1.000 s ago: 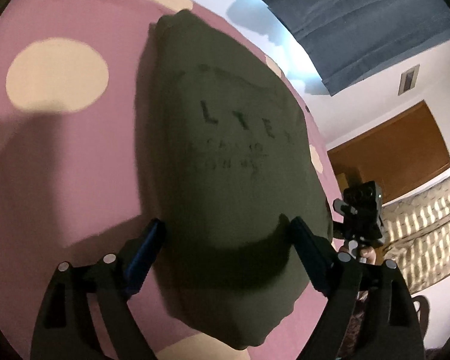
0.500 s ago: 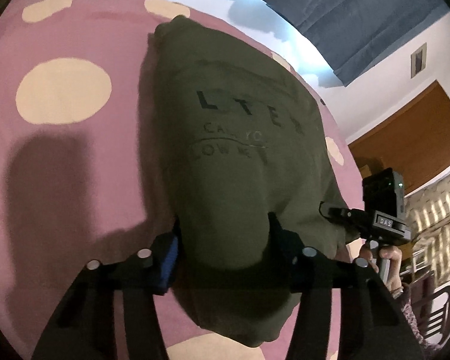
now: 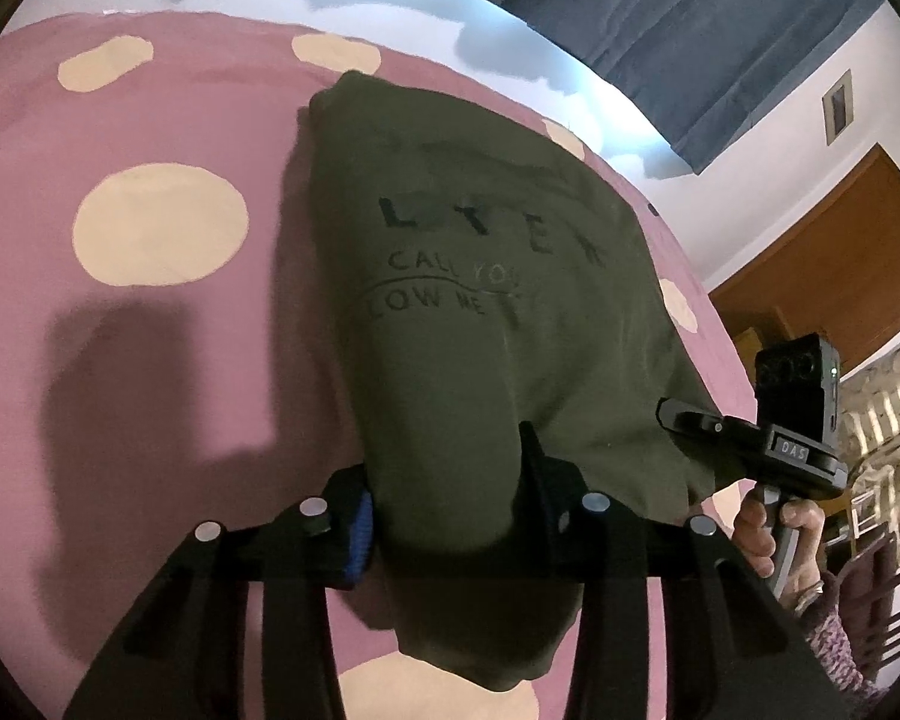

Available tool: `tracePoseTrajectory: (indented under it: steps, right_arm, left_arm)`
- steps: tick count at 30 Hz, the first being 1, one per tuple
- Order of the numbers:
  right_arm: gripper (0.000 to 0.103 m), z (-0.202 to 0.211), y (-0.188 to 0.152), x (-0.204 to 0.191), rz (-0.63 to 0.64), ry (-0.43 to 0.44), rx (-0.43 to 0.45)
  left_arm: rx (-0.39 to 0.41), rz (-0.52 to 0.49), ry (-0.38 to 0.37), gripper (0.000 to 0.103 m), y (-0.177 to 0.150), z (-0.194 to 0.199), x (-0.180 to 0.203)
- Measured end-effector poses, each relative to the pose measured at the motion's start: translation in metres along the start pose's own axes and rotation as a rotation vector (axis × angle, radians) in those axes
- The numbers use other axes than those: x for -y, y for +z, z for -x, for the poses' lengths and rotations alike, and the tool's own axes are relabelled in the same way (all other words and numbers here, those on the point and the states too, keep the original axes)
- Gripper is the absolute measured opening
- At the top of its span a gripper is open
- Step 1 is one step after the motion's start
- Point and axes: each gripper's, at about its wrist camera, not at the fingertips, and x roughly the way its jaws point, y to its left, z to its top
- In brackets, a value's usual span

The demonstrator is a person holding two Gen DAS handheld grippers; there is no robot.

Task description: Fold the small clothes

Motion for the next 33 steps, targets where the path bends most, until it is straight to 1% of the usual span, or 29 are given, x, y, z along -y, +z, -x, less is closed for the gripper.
tracePoseTrajectory:
  steps: [10, 16, 18, 20, 22, 23, 24, 25, 26, 27, 28, 30, 32, 33]
  right_arm:
    - [0.025, -0.011, 0.001, -0.006, 0.013, 0.015, -0.008]
    - [0.025, -0.020, -0.011, -0.014, 0.027, 0.043, -0.043]
    - [0.027, -0.023, -0.016, -0.011, 0.025, 0.051, -0.054]
    - [0.033, -0.026, -0.017, -0.003, -0.009, 0.065, -0.069]
    - [0.047, -0.024, -0.015, 0.006, -0.052, 0.079, -0.073]
    - [0.050, -0.020, -0.014, 0.011, -0.065, 0.087, -0.068]
    - [0.058, -0.017, -0.013, 0.013, -0.076, 0.104, -0.064]
    - [0.068, -0.012, -0.010, 0.016, -0.084, 0.132, -0.056]
    - [0.072, -0.010, -0.008, 0.017, -0.090, 0.143, -0.044]
    - [0.077, -0.006, -0.005, 0.019, -0.098, 0.147, -0.032]
    - [0.078, -0.005, 0.001, 0.022, -0.105, 0.146, -0.021]
    - [0.081, -0.007, 0.012, 0.029, -0.126, 0.150, -0.019]
    - [0.081, -0.015, 0.023, 0.035, -0.146, 0.142, -0.027]
    - [0.081, -0.022, 0.031, 0.038, -0.149, 0.130, -0.035]
  left_arm:
    - [0.025, 0.012, 0.020, 0.040, -0.005, 0.015, -0.009]
    - [0.029, 0.027, 0.027, 0.040, -0.022, 0.030, -0.013]
    - [0.023, 0.027, 0.024, 0.041, -0.027, 0.029, -0.015]
    - [0.021, 0.031, 0.019, 0.044, -0.029, 0.026, -0.018]
    - [0.027, 0.037, -0.012, 0.047, -0.029, 0.028, -0.022]
    - [0.034, 0.039, -0.029, 0.050, -0.029, 0.031, -0.023]
    - [0.037, 0.038, -0.038, 0.053, -0.029, 0.034, -0.024]
    - [0.042, 0.036, -0.050, 0.061, -0.029, 0.037, -0.026]
    - [0.058, 0.034, -0.070, 0.070, -0.028, 0.043, -0.029]
    - [0.074, 0.033, -0.082, 0.074, -0.027, 0.047, -0.030]
    - [0.089, 0.033, -0.093, 0.076, -0.026, 0.051, -0.034]
    - [0.095, 0.051, -0.108, 0.077, -0.016, 0.052, -0.040]
    - [0.086, 0.063, -0.096, 0.078, -0.005, 0.045, -0.044]
    - [0.079, 0.073, -0.075, 0.078, 0.003, 0.038, -0.047]
